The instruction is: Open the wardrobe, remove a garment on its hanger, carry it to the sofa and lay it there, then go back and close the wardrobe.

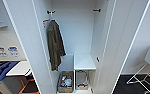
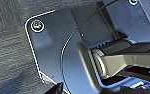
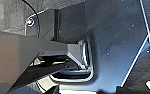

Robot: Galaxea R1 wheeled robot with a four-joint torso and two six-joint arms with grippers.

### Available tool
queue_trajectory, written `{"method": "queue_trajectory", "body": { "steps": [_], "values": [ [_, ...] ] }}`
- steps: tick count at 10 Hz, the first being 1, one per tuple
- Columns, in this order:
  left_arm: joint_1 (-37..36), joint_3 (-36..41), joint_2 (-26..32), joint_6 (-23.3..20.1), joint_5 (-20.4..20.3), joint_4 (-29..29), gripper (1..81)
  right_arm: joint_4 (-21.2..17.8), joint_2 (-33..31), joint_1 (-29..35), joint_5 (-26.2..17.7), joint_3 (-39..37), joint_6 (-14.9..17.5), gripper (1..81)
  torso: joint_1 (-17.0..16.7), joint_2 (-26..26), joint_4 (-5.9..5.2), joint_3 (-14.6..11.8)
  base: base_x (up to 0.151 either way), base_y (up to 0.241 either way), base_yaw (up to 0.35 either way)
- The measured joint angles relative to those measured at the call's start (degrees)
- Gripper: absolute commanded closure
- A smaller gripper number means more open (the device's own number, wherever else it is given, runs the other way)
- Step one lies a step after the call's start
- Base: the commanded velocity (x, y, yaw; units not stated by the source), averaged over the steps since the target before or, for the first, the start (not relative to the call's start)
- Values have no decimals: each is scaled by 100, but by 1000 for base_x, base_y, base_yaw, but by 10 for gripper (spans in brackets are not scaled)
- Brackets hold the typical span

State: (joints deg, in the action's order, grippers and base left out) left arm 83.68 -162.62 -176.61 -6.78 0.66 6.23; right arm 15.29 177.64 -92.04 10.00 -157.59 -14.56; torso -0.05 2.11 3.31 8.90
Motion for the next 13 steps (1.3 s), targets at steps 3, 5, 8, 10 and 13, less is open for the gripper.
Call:
{"method": "queue_trajectory", "body": {
  "steps": [3, 5, 8, 10, 13],
  "values": [
    [13, -15, -68, -2, 83, -1, 10, 0, 0, 0, 0, 0, 0, 10, 0, 0, 0, 0, 0, 0, 0],
    [28, 11, -101, -9, 85, -1, 10, 0, 0, 0, 0, 0, 0, 10, 0, 0, 0, 0, 0, 0, 0],
    [33, 55, -85, -44, 88, -1, 10, 0, 0, -2, 0, 0, 0, 10, 0, 0, 0, 0, 0, 0, 0],
    [34, 60, -88, -44, 83, -1, 10, 0, 0, -2, 2, 0, 0, 10, 0, 0, 0, 0, 0, 0, 0],
    [34, 60, -88, -44, 83, -1, 10, 0, 0, -2, 2, 0, 0, 10, 0, 0, 0, 0, 0, 0, 0]
  ]
}}
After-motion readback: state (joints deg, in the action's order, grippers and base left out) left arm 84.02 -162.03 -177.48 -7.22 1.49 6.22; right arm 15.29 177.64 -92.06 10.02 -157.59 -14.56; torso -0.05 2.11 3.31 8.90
